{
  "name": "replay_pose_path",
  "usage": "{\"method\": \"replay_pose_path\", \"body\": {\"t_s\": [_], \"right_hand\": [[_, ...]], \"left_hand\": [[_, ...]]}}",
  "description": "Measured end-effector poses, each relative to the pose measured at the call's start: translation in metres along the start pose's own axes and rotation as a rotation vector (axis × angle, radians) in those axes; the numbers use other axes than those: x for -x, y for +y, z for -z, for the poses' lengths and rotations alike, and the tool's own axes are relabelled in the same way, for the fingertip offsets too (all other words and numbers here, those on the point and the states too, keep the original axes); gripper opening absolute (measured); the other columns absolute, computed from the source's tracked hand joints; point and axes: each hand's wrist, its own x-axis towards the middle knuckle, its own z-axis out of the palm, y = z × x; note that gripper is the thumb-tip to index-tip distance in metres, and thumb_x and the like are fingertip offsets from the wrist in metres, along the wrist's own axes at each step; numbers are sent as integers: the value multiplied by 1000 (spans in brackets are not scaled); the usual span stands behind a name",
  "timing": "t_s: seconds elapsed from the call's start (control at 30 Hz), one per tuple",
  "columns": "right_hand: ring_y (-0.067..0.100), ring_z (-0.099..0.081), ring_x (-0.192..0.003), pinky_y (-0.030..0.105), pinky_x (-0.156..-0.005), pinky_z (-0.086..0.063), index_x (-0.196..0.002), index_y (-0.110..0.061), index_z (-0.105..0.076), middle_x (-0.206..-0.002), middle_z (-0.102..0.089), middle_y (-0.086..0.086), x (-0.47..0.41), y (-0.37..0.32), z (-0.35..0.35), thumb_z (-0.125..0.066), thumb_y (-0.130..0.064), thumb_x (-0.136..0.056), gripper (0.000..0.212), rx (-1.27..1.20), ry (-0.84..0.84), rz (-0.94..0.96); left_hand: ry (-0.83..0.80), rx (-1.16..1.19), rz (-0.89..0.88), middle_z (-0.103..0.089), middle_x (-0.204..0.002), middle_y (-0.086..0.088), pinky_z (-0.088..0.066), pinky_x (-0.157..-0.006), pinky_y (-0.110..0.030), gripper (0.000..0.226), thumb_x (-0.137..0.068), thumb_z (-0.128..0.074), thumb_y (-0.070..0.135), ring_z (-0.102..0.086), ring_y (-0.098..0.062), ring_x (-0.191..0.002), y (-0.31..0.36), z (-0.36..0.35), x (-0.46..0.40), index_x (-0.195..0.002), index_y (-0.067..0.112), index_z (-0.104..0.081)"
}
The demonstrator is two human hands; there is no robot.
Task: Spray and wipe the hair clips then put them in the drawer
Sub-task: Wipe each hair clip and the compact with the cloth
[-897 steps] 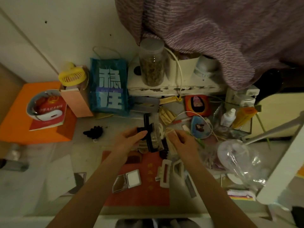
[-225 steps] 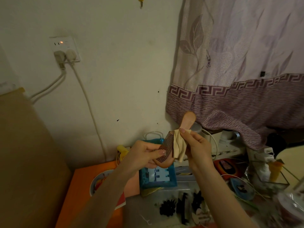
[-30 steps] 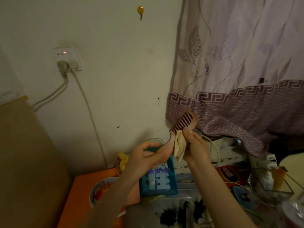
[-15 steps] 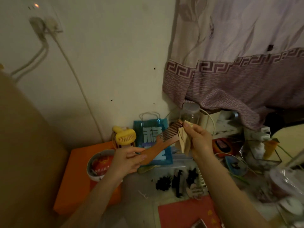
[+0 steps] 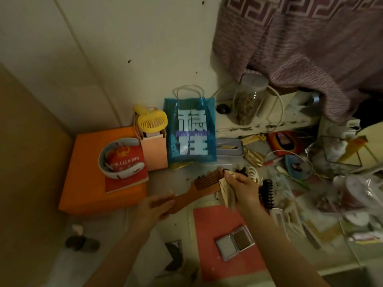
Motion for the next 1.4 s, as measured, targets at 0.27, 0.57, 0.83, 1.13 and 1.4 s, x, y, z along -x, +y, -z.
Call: {"method": "replay_pose_path", "body": {"t_s": [0.27,0.57,0.83,1.13,1.4], "right_hand": [[21,-64,-61,33,-62,-53,-68,-9,-66,-61,-67,3,-24,65,22,-69,-10,-86,18,130,153,-72],[14,-61,-57,31,-54,-53,-80,-11,-69,-65,-65,0,-32,105,44,-61,-7,-90,14,206,154,-189],[23,-55,-55,37,-56,-47,-72,-1,-62,-57,-58,8,-36,123,51,-60,-11,-93,23,137,133,-209],[22,-56,-51,33,-53,-48,-68,-2,-63,-52,-58,9,-41,123,48,-62,-10,-91,24,103,165,-202],[19,-62,-55,28,-53,-52,-75,-7,-69,-61,-66,5,-40,130,51,-66,-13,-89,15,176,177,-205]], "left_hand": [[52,-16,159,-67,-99,-3,-52,-66,-21,16,-83,-69,6,-63,-14,-88,-54,4,-26,-96,13,-72],[6,-161,185,-67,-93,0,-51,-61,-14,19,-81,-71,2,-61,-10,-83,-93,5,-75,-98,10,-72],[3,-185,163,-67,-85,-2,-51,-56,-11,24,-80,-71,-2,-62,-10,-72,-111,-13,-97,-103,4,-70],[122,-320,113,-67,-71,3,-46,-53,-18,23,-69,-83,8,-58,-9,-57,-123,-26,-106,-72,25,-67],[174,-345,56,-68,-80,8,-54,-80,-33,25,-68,-84,10,-65,-14,-81,-132,-23,-104,-72,28,-67]]}}
